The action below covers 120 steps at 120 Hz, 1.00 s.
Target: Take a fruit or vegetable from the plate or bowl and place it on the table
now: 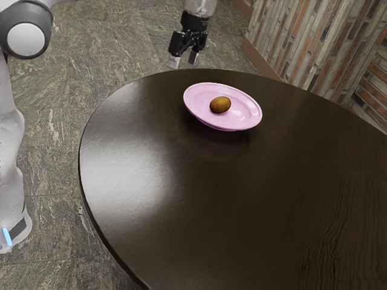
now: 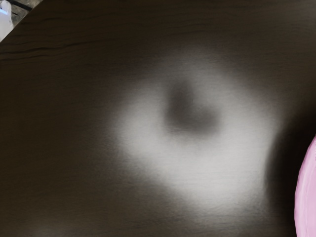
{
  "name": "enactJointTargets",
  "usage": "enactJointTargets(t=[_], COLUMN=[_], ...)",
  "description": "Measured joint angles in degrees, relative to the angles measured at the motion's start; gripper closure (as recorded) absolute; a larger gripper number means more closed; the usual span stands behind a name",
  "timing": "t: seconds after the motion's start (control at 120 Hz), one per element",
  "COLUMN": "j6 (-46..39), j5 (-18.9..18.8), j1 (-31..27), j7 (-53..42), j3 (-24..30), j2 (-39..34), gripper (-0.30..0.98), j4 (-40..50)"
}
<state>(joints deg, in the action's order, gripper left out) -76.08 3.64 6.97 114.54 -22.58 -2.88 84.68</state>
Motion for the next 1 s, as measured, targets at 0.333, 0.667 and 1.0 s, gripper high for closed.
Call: enactJointTargets(t=[0.333,0.667,1.0], j6=[-5.63,-13.63,-15.35], j5=[-0.29,-1.59,-1.73], j1=[-0.05,-3.14,-24.8], j7=[-0.02,-0.06,-3.77], j3=[-7.77,-4.45,8.93], j2=[-10.18,-5.37,-15.59], gripper=[0.0,0.0,0.0], j4=[15.02,10.42,21.13])
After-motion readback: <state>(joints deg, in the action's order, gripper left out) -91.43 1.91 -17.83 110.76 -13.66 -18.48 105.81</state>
